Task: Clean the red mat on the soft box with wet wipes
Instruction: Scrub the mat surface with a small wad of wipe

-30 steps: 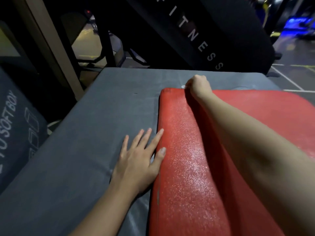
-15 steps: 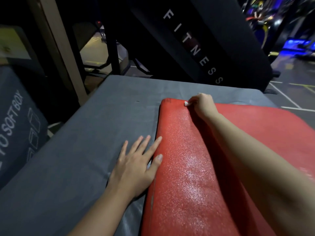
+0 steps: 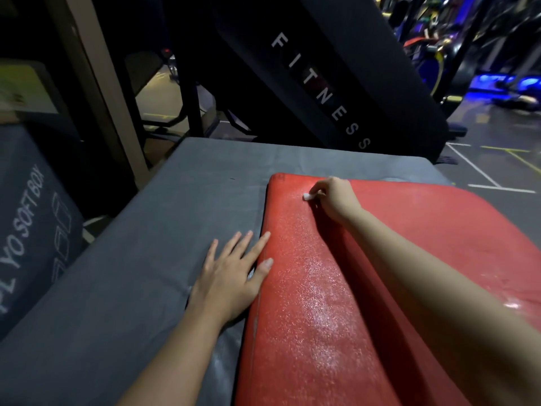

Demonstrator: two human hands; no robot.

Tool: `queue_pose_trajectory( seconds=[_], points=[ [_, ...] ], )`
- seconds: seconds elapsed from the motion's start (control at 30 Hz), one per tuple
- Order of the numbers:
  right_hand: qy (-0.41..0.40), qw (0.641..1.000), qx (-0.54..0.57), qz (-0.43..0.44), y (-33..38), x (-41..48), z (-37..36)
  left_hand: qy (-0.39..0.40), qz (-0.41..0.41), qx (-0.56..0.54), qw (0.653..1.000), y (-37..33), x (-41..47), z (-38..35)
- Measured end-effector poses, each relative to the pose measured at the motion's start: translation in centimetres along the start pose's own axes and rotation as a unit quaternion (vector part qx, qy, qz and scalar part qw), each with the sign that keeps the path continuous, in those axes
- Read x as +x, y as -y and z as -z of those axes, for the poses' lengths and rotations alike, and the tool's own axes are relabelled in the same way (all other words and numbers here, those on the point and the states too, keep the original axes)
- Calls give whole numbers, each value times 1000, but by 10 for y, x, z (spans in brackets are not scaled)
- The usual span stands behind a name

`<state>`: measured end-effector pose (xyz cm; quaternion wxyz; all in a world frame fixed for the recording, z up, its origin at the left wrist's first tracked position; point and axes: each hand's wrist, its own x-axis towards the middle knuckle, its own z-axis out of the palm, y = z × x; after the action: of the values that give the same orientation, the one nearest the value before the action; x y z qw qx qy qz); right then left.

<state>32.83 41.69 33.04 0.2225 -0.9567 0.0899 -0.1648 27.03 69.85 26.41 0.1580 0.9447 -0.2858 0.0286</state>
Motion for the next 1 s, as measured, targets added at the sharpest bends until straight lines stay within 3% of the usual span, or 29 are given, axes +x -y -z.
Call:
queue_pose_trajectory(
  seconds=[0.23, 0.43, 0.63, 0.8, 1.0],
  points=[
    [3, 997, -6, 76, 4, -76, 2, 10, 5, 4, 1000, 0, 0, -1],
    [24, 981, -59, 181, 12, -72, 13, 14, 7, 2, 1000, -1, 0, 0],
    [28, 993, -36, 107, 23, -114, 22, 16, 7, 7, 1000, 0, 1, -1],
    [103, 986, -32, 124, 33, -166, 43, 41, 9, 10, 999, 0, 1, 4],
    [5, 994, -2, 110, 33, -162, 30, 57, 12, 14, 998, -1, -1, 7]
  ],
)
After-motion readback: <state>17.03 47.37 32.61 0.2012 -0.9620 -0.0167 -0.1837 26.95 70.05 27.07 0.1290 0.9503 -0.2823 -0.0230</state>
